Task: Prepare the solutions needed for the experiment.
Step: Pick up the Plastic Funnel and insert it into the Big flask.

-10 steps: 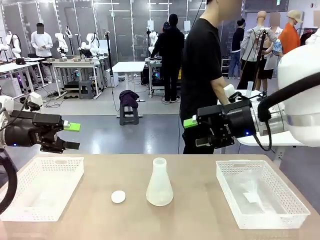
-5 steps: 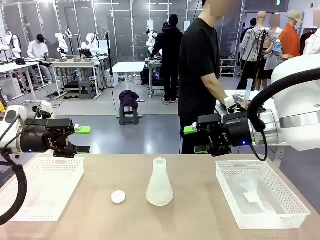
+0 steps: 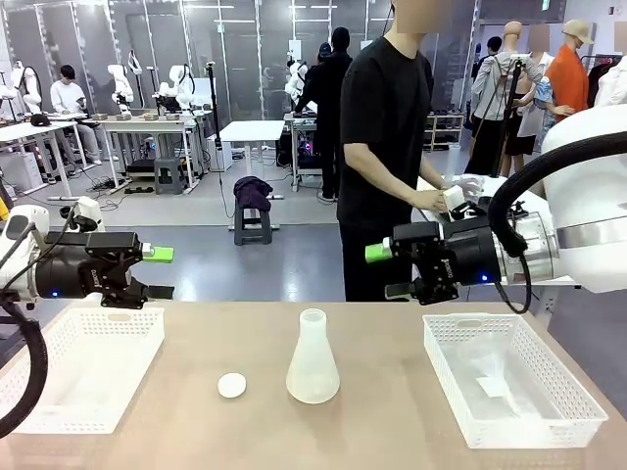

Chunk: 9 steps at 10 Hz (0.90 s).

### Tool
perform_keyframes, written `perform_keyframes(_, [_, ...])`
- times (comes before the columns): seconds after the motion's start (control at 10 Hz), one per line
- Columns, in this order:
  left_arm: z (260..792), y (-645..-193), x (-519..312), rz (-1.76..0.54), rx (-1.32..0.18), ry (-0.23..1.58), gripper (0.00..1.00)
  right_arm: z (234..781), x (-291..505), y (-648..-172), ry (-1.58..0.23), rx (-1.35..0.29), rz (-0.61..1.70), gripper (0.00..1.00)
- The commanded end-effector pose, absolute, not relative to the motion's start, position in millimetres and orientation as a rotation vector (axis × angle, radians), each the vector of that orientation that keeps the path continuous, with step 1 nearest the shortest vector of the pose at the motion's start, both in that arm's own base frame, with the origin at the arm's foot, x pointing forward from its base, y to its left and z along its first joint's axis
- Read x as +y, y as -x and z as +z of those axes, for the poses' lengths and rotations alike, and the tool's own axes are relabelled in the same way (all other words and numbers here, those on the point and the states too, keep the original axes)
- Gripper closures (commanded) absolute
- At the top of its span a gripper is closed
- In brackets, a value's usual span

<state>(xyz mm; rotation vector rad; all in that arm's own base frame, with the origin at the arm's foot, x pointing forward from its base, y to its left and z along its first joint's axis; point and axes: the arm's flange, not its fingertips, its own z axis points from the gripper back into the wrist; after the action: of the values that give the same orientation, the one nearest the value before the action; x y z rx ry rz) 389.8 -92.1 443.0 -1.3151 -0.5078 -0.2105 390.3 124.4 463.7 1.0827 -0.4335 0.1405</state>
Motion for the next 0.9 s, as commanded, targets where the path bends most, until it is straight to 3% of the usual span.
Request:
perform_keyframes(0.0, [443.2,-389.6,-94.7,-0.195,-0.507,1.344,0.00,477.5,116.4,-409.8,-0.717,-0.589,0.350,0.00])
perform_keyframes(0.4, [443.2,-389.6,-94.7,-0.195,-0.507,1.344,0.00,491.6,89.1,-460.8,-0.267,-0.538,0.769,0.00])
perform_keyframes(0.8, [443.2,-389.6,-94.7,-0.195,-0.507,1.344,0.00,482.5,43.9,-488.8,-0.142,-0.357,1.049,0.00])
